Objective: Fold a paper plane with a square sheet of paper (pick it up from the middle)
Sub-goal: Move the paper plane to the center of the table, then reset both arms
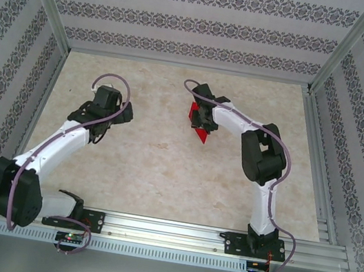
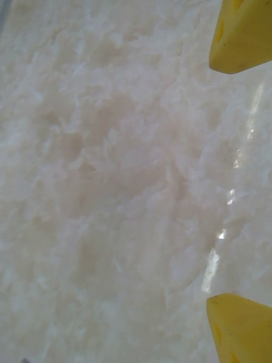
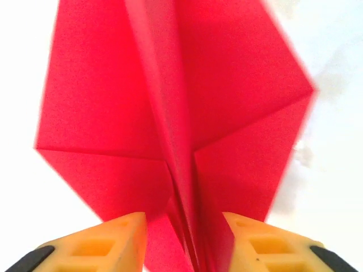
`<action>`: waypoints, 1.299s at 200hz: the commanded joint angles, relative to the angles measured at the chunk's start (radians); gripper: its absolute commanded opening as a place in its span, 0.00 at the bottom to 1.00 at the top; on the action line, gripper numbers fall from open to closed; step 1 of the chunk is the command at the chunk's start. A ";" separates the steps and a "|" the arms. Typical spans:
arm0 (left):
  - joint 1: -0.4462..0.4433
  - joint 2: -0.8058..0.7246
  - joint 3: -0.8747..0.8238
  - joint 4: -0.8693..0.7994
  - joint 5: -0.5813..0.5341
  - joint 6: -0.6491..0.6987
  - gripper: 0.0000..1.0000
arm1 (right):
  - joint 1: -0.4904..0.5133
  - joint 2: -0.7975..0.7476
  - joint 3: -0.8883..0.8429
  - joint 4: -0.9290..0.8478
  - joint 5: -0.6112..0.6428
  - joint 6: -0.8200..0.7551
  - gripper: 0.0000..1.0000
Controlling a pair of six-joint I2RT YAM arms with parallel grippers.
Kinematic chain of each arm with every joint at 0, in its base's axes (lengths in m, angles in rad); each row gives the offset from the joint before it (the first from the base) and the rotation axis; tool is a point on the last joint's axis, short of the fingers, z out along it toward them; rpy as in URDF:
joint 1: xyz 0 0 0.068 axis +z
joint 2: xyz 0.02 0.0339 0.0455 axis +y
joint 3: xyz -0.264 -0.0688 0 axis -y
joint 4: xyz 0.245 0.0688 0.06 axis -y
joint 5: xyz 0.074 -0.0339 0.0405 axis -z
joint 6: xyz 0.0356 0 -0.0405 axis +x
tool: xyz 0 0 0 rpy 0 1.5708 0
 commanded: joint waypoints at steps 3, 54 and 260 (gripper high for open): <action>0.024 -0.082 -0.027 0.063 -0.118 0.067 1.00 | -0.007 -0.180 0.030 -0.001 0.047 0.027 0.59; 0.077 -0.172 -0.107 0.129 -0.198 0.129 1.00 | -0.045 -0.481 -0.197 0.123 0.260 -0.019 0.89; 0.174 0.147 -0.475 1.101 0.117 0.505 1.00 | -0.453 -0.799 -1.196 1.308 0.206 -0.364 0.98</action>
